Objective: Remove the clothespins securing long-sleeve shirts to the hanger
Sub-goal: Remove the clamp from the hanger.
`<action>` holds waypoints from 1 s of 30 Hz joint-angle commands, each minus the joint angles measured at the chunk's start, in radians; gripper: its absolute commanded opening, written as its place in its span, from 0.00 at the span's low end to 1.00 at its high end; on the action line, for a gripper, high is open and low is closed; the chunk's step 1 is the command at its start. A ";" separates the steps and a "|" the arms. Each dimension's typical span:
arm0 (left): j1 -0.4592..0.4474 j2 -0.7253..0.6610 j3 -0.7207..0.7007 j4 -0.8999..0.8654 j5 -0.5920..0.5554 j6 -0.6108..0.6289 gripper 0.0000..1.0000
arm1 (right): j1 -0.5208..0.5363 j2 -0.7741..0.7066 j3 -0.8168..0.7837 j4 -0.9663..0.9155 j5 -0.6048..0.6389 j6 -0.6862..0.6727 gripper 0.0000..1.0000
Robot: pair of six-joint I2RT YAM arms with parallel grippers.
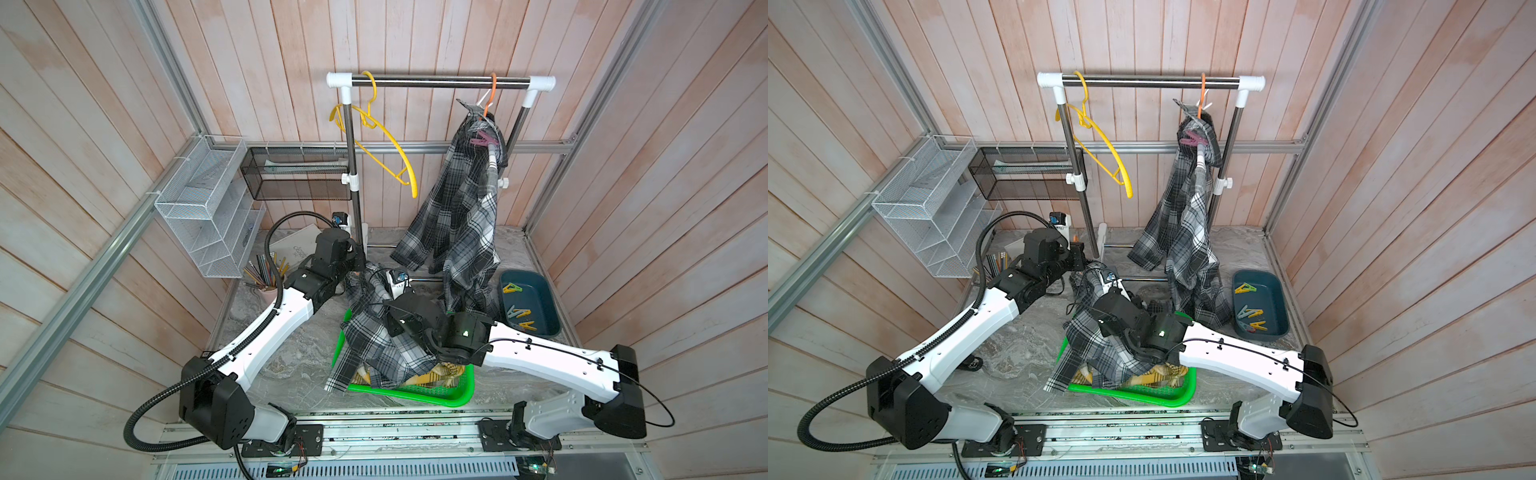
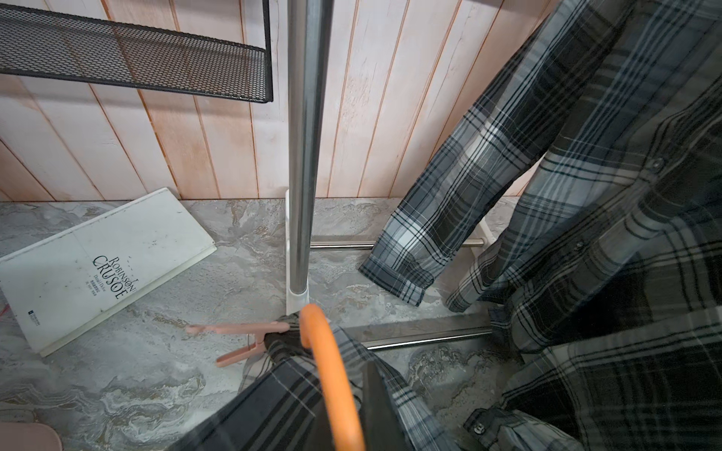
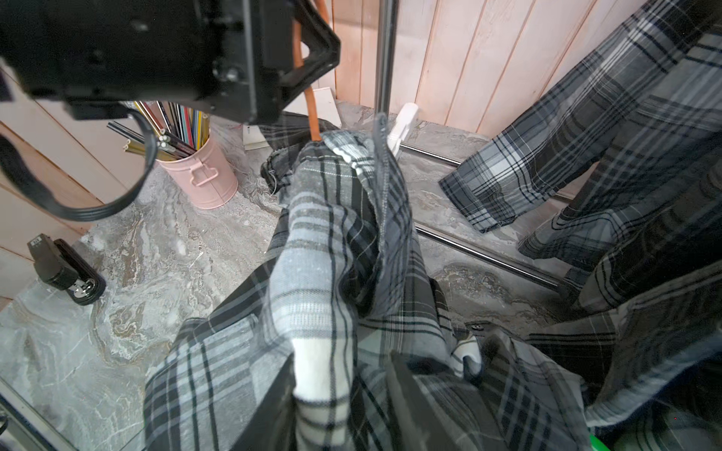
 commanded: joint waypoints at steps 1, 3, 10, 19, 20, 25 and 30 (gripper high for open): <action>0.003 -0.047 0.001 0.020 0.063 0.019 0.00 | -0.058 -0.045 -0.058 0.069 -0.064 -0.042 0.36; 0.003 -0.052 0.002 0.020 0.075 0.016 0.00 | -0.072 -0.061 -0.086 0.114 -0.100 -0.071 0.36; 0.002 -0.070 -0.001 0.021 0.118 0.003 0.00 | -0.120 -0.059 -0.112 0.187 -0.179 -0.128 0.39; 0.002 -0.097 -0.020 0.021 0.136 -0.028 0.00 | -0.165 -0.015 -0.086 0.207 -0.208 -0.163 0.18; 0.001 -0.099 -0.021 0.026 0.146 -0.028 0.00 | -0.170 -0.015 -0.084 0.208 -0.212 -0.167 0.13; 0.002 -0.118 -0.035 0.055 0.211 0.009 0.00 | -0.204 -0.026 -0.087 0.219 -0.239 -0.203 0.00; 0.015 -0.176 -0.076 0.109 0.245 0.063 0.67 | -0.274 -0.094 -0.116 0.234 -0.331 -0.239 0.00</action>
